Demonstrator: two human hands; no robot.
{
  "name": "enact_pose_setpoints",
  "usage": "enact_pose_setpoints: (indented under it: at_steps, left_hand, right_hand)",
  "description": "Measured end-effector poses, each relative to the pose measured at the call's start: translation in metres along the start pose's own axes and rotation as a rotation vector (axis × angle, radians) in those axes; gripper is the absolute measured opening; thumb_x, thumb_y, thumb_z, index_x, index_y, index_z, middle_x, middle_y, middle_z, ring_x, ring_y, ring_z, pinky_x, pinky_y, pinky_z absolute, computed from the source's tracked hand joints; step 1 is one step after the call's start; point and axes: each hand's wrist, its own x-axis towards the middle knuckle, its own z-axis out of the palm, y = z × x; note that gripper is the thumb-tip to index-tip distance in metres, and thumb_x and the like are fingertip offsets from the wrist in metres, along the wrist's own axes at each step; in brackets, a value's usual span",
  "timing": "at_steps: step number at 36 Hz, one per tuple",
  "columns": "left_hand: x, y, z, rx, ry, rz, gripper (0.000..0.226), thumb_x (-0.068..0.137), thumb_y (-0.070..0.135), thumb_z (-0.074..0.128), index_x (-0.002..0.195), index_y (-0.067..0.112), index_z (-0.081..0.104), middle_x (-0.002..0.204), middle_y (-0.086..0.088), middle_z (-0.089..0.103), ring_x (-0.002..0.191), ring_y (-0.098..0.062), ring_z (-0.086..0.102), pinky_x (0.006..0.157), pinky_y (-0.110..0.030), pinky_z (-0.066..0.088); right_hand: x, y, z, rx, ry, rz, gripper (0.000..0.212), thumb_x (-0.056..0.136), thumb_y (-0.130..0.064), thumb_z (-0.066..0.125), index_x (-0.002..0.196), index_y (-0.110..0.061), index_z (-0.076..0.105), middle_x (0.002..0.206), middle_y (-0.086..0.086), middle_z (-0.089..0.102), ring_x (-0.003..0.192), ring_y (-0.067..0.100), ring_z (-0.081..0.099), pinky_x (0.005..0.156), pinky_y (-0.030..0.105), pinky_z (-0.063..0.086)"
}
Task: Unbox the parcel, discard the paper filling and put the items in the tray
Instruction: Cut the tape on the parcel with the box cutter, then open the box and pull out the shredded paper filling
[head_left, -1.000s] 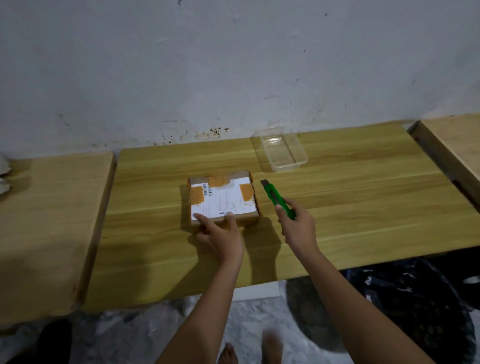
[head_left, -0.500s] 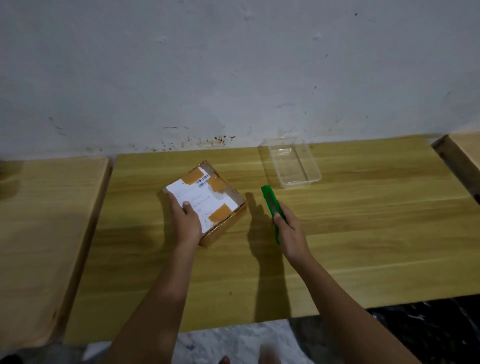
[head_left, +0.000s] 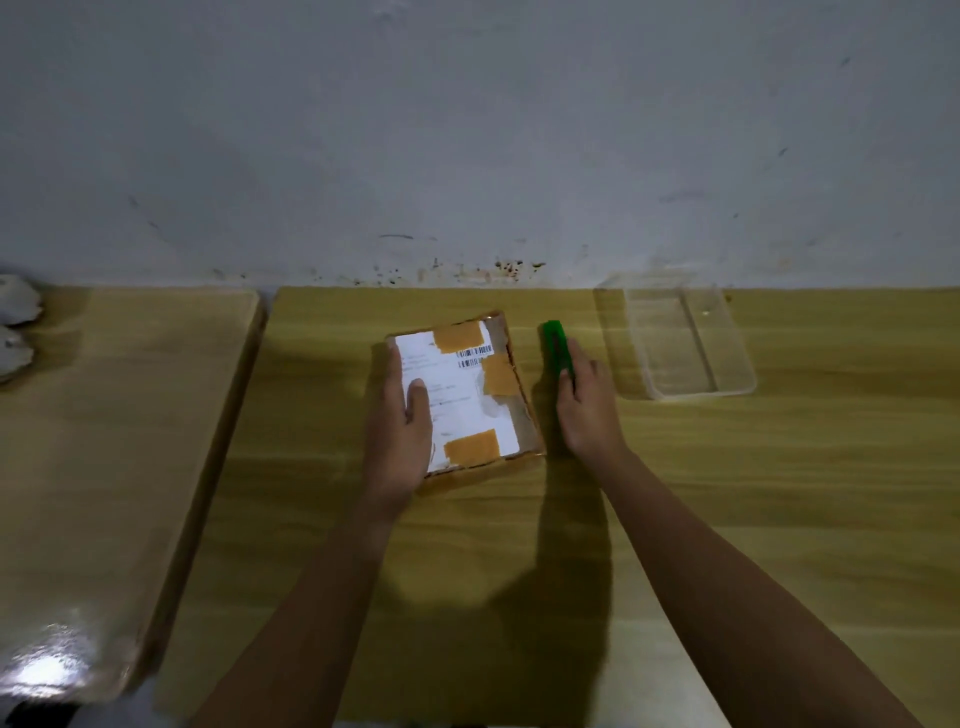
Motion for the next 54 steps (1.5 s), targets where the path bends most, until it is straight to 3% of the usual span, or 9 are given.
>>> enact_pose_setpoints:
  at_steps: [5,13,19,29,34,38,45,51,54]
  left_hand:
    - [-0.002,0.000,0.001,-0.090,-0.012,0.010,0.054,0.099,0.023,0.036,0.146,0.033,0.012,0.129,0.020,0.034,0.088,0.019,0.051,0.061,-0.003,0.045]
    - [-0.002,-0.001,0.002,-0.157,0.009,0.038,0.054,0.099,0.018,0.038,0.146,0.030,0.015,0.119,0.037,0.034,0.097,0.006,0.057,0.062,-0.007,0.048]
    - [-0.001,-0.006,0.003,-0.121,0.026,0.081,0.053,0.098,0.016,0.039,0.146,0.025,0.018,0.115,0.043,0.032,0.091,0.019,0.054,0.062,-0.008,0.049]
    - [-0.003,-0.003,0.001,-0.199,0.021,0.080,0.053,0.098,0.012,0.038,0.147,0.021,0.019,0.116,0.037,0.038,0.092,0.027,0.050,0.066,-0.005,0.047]
    - [-0.019,-0.012,-0.003,-0.412,0.082,-0.098,0.049,0.098,0.024,0.039,0.145,0.025,0.025,0.122,0.014,0.050,0.092,0.013,0.059,0.069,-0.011,0.052]
    - [-0.075,-0.020,0.008,-0.453,0.064,-0.113,0.056,0.094,0.024,0.046,0.144,0.033,0.020,0.132,0.029,0.038,0.109,0.025,0.042,0.089,0.000,0.037]
    - [-0.111,-0.035,0.005,-0.409,0.070,-0.122,0.060,0.092,0.024,0.048,0.139,0.043,0.015,0.131,0.036,0.033,0.116,0.027,0.033,0.093,0.002,0.030]
    - [-0.109,-0.058,-0.031,-0.361,0.190,-0.140,0.054,0.094,0.022,0.049,0.144,0.025,0.027,0.146,0.007,0.036,0.134,-0.005,0.032,0.104,-0.017,0.028]
    - [-0.102,-0.060,-0.040,-0.365,0.306,-0.157,0.046,0.096,0.020,0.046,0.141,0.016,0.037,0.140,0.002,0.044,0.128,-0.007,0.040,0.095,-0.007,0.034]
  right_hand:
    - [0.026,-0.002,0.008,-0.167,0.051,-0.020,0.048,0.099,-0.022,0.032,0.146,-0.022,0.021,0.107,0.008,0.038,0.086,0.016,0.040,0.074,0.029,0.036]
    - [0.049,-0.005,0.013,-0.405,0.102,0.001,0.046,0.097,-0.025,0.035,0.142,-0.018,0.027,0.111,0.018,0.042,0.095,0.031,0.046,0.079,0.040,0.043]
    - [0.058,-0.006,0.016,-0.496,0.083,0.037,0.046,0.098,-0.033,0.031,0.143,-0.023,0.027,0.121,0.020,0.040,0.110,0.034,0.041,0.089,0.042,0.041]
    - [0.044,-0.036,0.004,-0.035,0.197,-0.080,0.039,0.097,-0.022,0.039,0.135,-0.016,0.043,0.118,0.008,0.040,0.096,0.012,0.039,0.082,0.021,0.034]
    - [0.057,-0.059,0.003,0.133,-0.182,-0.042,0.036,0.099,-0.021,0.035,0.131,-0.015,0.051,0.140,0.006,0.046,0.127,0.018,0.042,0.100,0.022,0.029]
    - [0.059,-0.056,0.007,0.206,-0.346,0.028,0.035,0.100,-0.019,0.034,0.132,-0.018,0.050,0.145,0.005,0.041,0.134,0.021,0.036,0.111,0.030,0.030]
    - [0.027,-0.043,0.004,0.248,-0.307,0.054,0.030,0.099,-0.020,0.036,0.120,-0.019,0.058,0.115,0.006,0.061,0.105,0.026,0.058,0.089,0.042,0.051]
    - [-0.026,-0.027,-0.002,0.291,-0.193,0.050,0.015,0.094,-0.010,0.045,0.099,-0.012,0.059,0.102,0.007,0.061,0.098,0.028,0.058,0.088,0.043,0.049]
    - [-0.070,-0.011,0.001,0.330,-0.123,0.026,0.006,0.091,-0.012,0.052,0.092,-0.011,0.057,0.096,0.009,0.063,0.089,0.023,0.057,0.082,0.037,0.045]
